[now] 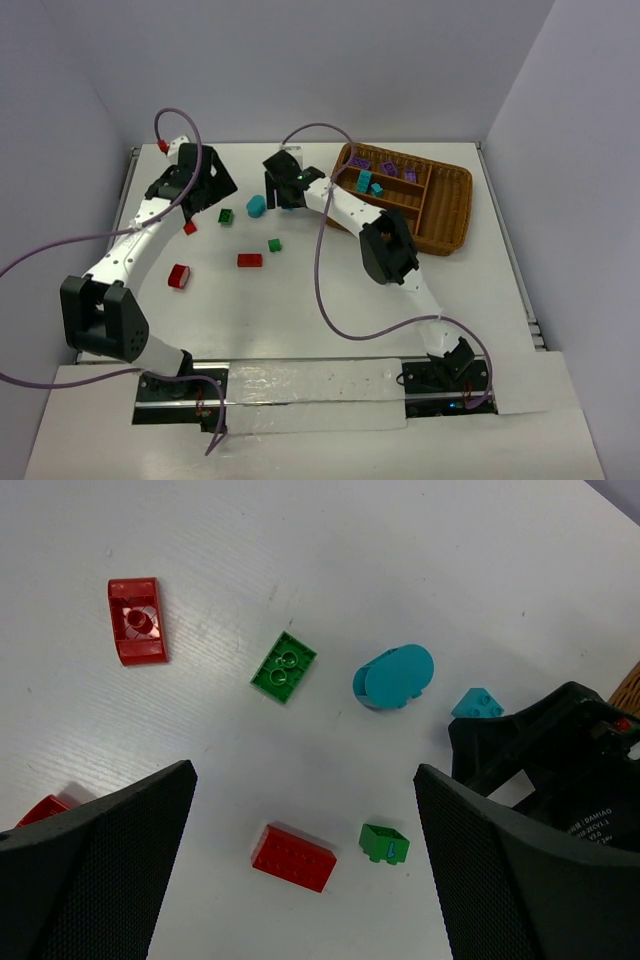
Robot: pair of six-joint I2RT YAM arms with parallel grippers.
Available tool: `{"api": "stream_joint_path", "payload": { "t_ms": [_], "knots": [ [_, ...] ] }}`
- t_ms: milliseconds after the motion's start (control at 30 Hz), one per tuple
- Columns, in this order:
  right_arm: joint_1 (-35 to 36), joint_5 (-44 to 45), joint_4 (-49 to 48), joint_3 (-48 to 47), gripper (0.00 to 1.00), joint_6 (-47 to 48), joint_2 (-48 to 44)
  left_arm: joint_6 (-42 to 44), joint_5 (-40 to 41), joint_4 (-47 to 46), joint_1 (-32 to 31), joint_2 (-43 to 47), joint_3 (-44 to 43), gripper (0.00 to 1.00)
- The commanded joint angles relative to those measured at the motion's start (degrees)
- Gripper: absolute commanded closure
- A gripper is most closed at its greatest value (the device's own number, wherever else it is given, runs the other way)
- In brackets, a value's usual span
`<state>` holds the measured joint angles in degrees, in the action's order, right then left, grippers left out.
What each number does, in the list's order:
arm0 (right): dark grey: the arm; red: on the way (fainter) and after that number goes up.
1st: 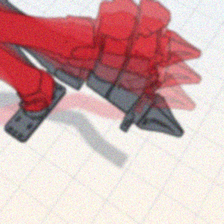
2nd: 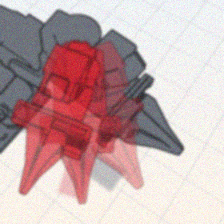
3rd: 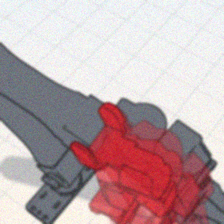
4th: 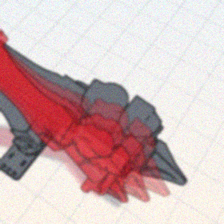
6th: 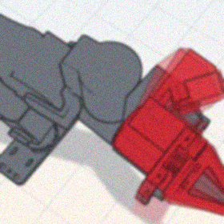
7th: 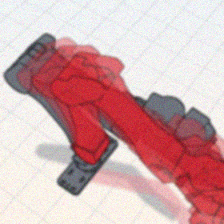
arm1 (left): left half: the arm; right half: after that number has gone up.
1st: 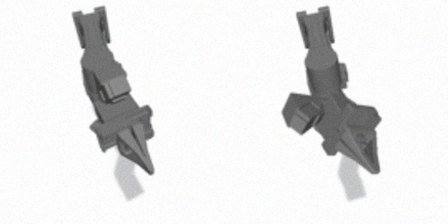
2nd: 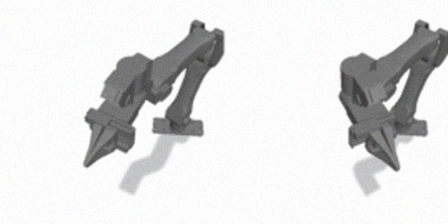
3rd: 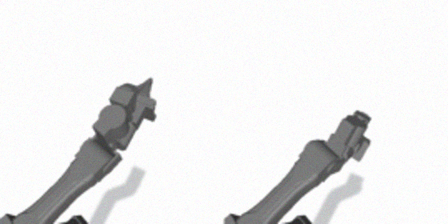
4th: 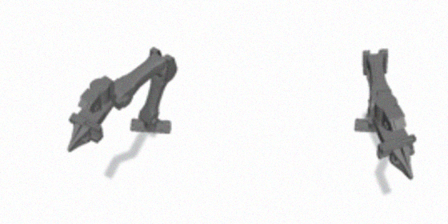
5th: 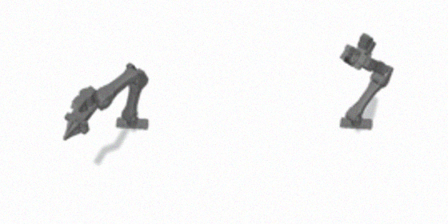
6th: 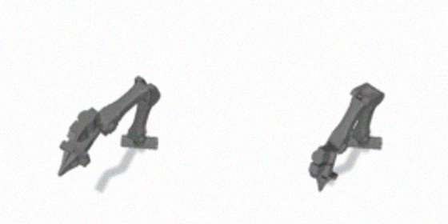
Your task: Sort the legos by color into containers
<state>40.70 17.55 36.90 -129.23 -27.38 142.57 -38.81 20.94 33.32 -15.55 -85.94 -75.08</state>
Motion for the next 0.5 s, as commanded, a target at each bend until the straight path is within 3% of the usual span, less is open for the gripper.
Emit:
{"api": "stream_joint_path", "payload": {
  "t_ms": [0, 467],
  "knots": [
    [-0.4, 1.9, 1.4, -6.1, 0.16, -4.6, 1.6, -0.1, 1.2, -0.1, 0.1, 3.0, 0.1, 0.01],
    [-2.1, 2.6, 3.0, -14.0, 0.27, -6.7, 7.8, 0.7, 0.6, -0.8, 0.2, 3.2, 0.7, 0.01]
  ]
}}
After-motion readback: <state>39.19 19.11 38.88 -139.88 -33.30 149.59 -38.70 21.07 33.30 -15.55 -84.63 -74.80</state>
